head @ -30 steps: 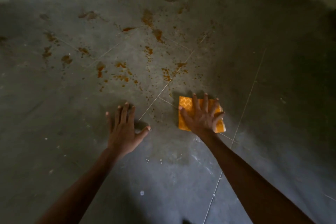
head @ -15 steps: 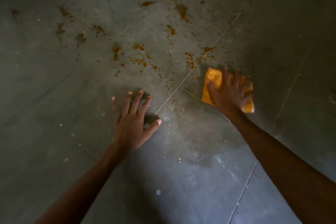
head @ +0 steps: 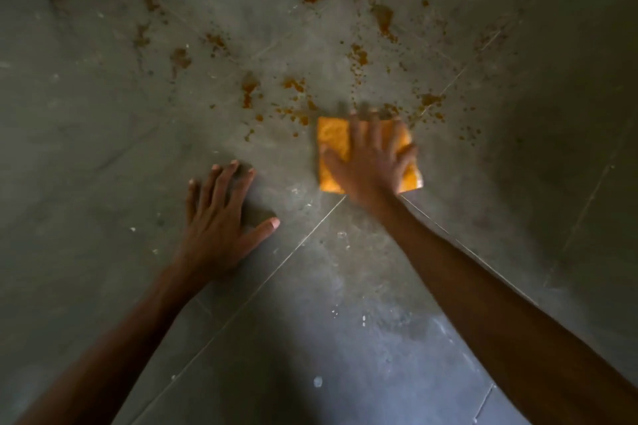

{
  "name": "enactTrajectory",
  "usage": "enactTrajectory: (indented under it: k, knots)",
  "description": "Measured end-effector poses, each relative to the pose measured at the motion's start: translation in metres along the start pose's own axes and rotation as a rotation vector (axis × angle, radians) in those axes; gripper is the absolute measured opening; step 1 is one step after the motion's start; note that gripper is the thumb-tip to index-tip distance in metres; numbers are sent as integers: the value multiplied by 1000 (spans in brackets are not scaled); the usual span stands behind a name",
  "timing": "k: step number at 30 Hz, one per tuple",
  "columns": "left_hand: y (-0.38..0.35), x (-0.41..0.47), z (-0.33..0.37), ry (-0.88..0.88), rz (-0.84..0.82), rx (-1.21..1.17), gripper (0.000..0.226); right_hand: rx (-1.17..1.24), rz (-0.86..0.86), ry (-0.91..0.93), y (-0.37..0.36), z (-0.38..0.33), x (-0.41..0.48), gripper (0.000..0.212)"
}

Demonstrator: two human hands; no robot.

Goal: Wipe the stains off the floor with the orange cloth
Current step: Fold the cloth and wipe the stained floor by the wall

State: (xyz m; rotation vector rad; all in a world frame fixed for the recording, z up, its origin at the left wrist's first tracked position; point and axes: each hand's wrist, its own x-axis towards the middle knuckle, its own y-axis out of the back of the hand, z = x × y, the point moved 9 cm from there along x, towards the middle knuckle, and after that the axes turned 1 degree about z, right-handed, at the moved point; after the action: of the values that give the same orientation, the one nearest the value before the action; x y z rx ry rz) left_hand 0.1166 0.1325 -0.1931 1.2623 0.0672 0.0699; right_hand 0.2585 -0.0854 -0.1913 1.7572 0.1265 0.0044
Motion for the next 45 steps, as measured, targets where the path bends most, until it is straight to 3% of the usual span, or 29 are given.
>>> enactTrajectory:
  k: [3, 4, 5, 7, 10, 11, 13, 15, 16, 18, 20, 22, 24, 26, 29, 31, 33, 35, 36, 38, 40, 42, 45]
  knots:
    - [5, 0, -20, 41, 22, -14, 87, -95, 18, 478, -9, -35, -85, 76]
    - [7, -1, -24, 44, 20, -18, 86, -106, 17, 512, -7, -15, -102, 75]
    - [8, -1, -29, 44, 16, -13, 86, -113, 29, 493, -2, 4, -94, 75]
    - [7, -1, -26, 28, 7, 12, 85, -141, 41, 277, 7, 40, -36, 79]
    - [5, 1, -25, 29, 10, 15, 85, -60, 15, -5, 3, 7, 46, 85]
    - [5, 1, -26, 29, 3, 13, 85, -54, 7, 41, -1, -26, 48, 86]
    - [5, 1, -29, 27, 8, 25, 84, -88, 25, 308, -11, -88, 8, 84]
    - [6, 0, -30, 15, 24, 29, 82, -114, 37, 567, -17, -97, -54, 78]
    - [6, 0, -30, 5, 14, 24, 81, -112, 20, 610, -16, -79, -70, 77]
    - [5, 2, -28, -15, -4, 3, 80, -142, 27, 508, -7, -28, -48, 77]
    - [6, 1, -25, -16, -1, -6, 79, -168, 32, 279, 3, 5, 15, 82]
    - [6, -1, -24, 0, 7, -2, 79, -104, -9, 119, 1, -9, 71, 83]
    - [7, 1, -23, 17, 7, 6, 79, -89, -35, 153, -7, -62, 82, 83]
    - [10, 2, -23, 39, 13, 4, 78, -97, -5, 335, -8, -107, 36, 80]
    - [17, 5, -23, 96, 44, -33, 77, -59, 12, 556, -9, -74, -55, 73]
    - [12, 9, -12, 97, 42, -58, 78, -104, 40, 452, -1, -4, -45, 74]
    - [7, 15, 3, 87, 56, -74, 79, -116, 39, 165, 8, 45, 10, 78]
    - [3, 24, 23, 81, 92, -78, 72, -70, -8, -49, 8, 40, 52, 77]
    - [3, 29, 30, 87, 114, -83, 66, -77, -24, -31, 7, 22, 52, 75]
    - [6, 39, 46, 108, 163, -110, 59, -95, -1, 202, 8, -9, 13, 74]
    - [9, 49, 63, 99, 197, -136, 56, -101, -6, 398, 7, 9, -57, 75]
    - [2, 56, 83, 30, 175, -160, 54, -121, 14, 337, 12, 71, -73, 75]
    - [-21, 65, 128, -119, 96, -132, 53, -124, 44, -30, 27, 155, 2, 76]
